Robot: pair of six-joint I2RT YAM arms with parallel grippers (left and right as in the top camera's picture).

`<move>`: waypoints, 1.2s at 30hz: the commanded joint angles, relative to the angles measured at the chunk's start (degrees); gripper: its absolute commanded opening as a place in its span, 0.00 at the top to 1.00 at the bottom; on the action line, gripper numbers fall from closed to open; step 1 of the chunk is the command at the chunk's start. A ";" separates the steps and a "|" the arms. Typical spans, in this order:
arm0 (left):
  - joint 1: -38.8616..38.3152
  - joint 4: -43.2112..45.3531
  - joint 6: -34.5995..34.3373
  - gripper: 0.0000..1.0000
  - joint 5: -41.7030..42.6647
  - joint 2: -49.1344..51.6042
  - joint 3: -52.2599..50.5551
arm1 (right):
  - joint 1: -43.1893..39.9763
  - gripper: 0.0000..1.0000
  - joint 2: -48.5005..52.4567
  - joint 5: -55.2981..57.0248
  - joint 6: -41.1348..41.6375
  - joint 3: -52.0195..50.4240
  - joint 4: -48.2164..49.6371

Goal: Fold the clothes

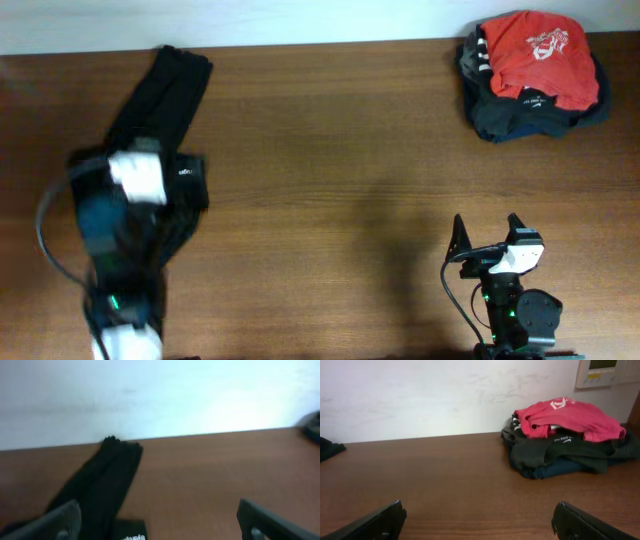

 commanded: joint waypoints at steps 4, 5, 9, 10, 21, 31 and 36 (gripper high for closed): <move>-0.07 8.79 0.46 0.01 0.24 -20.13 -20.94 | 0.48 0.01 -0.48 0.46 0.44 -0.50 -0.04; -0.07 8.76 0.44 0.01 0.04 -21.49 -21.88 | 0.48 0.01 -0.48 0.46 0.46 -0.50 -0.04; 0.09 7.74 0.48 0.01 -1.49 -28.74 -26.03 | 0.48 0.01 -0.48 0.46 0.46 -0.50 -0.04; 0.09 7.30 0.48 0.01 -1.53 -29.97 -26.62 | 0.48 0.01 -0.48 0.46 0.46 -0.50 -0.04; 0.09 -1.92 0.50 0.01 -3.48 -42.32 -30.56 | 0.48 0.01 -0.48 0.46 0.46 -0.50 -0.04; 0.04 -7.58 0.50 0.01 -3.63 -48.17 -30.56 | 0.48 0.01 -0.48 0.46 0.44 -0.50 -0.04; 0.04 -7.56 0.48 0.01 -3.65 -48.68 -30.56 | 0.48 0.01 -0.48 0.46 0.44 -0.50 -0.04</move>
